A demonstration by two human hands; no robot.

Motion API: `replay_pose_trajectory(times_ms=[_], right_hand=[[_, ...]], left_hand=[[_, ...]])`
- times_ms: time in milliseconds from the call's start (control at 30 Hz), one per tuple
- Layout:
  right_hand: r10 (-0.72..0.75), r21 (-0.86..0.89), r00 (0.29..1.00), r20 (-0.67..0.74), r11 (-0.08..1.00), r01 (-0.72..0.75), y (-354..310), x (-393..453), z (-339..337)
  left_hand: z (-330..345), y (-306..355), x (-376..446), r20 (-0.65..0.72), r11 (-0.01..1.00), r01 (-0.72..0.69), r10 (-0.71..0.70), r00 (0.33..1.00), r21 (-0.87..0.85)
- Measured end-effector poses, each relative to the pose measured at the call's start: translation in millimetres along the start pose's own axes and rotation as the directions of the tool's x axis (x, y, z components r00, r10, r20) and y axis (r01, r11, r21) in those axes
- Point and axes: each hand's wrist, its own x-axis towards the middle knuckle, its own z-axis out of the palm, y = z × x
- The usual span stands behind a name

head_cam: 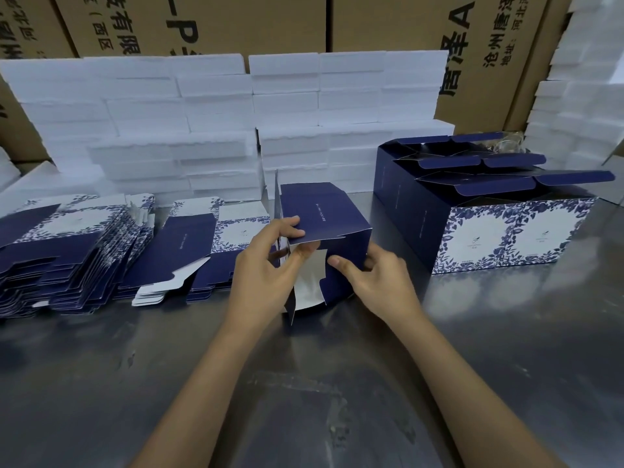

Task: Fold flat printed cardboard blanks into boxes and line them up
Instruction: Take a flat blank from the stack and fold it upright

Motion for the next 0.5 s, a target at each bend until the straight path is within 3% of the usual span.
replay_pose_trajectory(times_ms=[167,333,500], right_hand=[[-0.022,-0.115,0.996,-0.082,0.993,0.012,1.2,-0.9,1.1],[0.037,-0.033,0.993,0.112,0.999,-0.034,3.7,5.9,-12.2],[0.055,-0.241,0.975,0.214,0.971,-0.002,8.3,9.2,-20.6]], left_hand=[[-0.4,1.1,0.3,-0.008,1.000,-0.007,0.007,1.000,0.012],[-5.7,6.7,8.5,0.040,0.980,-0.072,0.065,0.997,0.186],[3.2,10.6,24.9,0.053,0.956,-0.093,0.081,0.995,0.279]])
